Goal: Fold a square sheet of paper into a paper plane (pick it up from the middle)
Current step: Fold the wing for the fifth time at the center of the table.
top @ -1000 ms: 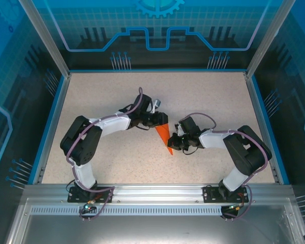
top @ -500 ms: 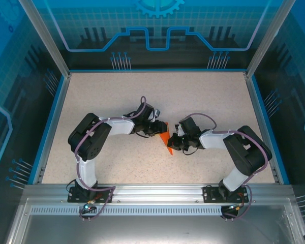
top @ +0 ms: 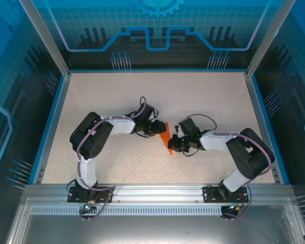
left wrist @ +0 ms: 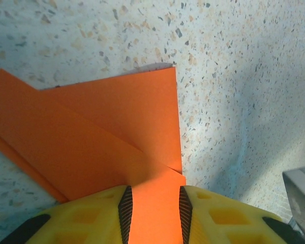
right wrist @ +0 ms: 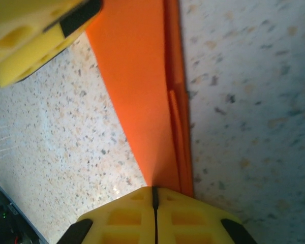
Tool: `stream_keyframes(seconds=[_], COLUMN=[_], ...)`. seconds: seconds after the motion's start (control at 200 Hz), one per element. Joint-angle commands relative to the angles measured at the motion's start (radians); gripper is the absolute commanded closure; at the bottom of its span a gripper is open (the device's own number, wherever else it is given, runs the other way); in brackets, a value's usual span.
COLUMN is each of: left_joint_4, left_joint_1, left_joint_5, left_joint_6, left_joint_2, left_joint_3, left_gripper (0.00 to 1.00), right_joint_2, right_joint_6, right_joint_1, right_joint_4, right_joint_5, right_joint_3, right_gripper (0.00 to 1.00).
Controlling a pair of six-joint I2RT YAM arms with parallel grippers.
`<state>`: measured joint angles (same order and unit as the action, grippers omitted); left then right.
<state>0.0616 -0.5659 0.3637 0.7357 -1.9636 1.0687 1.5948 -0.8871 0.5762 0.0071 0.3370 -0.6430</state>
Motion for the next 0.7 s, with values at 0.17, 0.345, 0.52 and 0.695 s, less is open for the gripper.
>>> stream_keyframes(seconds=[0.17,0.345,0.52,0.695], left_joint_4=[-0.034,-0.029,-0.021,-0.009], left_joint_1=[0.004,0.005,0.005,0.004], left_joint_5=[-0.034,-0.022,-0.014,-0.025], left_joint_6=[0.012,0.008,0.008,0.006], left_joint_2=[-0.058,-0.057,-0.060,-0.062], left_joint_3=[-0.037,-0.038,-0.039,-0.048], left_gripper=[0.66,0.66,0.66,0.66], right_joint_2=[0.036,0.080,0.120,0.167], right_joint_6=[-0.045,-0.061,-0.045,-0.036], right_joint_1=[0.027,0.024,0.015,0.011], right_joint_4=[0.008,0.033,-0.007,-0.019], right_joint_5=[-0.020,-0.004,-0.051,-0.052], right_joint_3=[-0.078,-0.126,-0.161,-0.128], right_gripper=[0.92,0.88,0.87,0.87])
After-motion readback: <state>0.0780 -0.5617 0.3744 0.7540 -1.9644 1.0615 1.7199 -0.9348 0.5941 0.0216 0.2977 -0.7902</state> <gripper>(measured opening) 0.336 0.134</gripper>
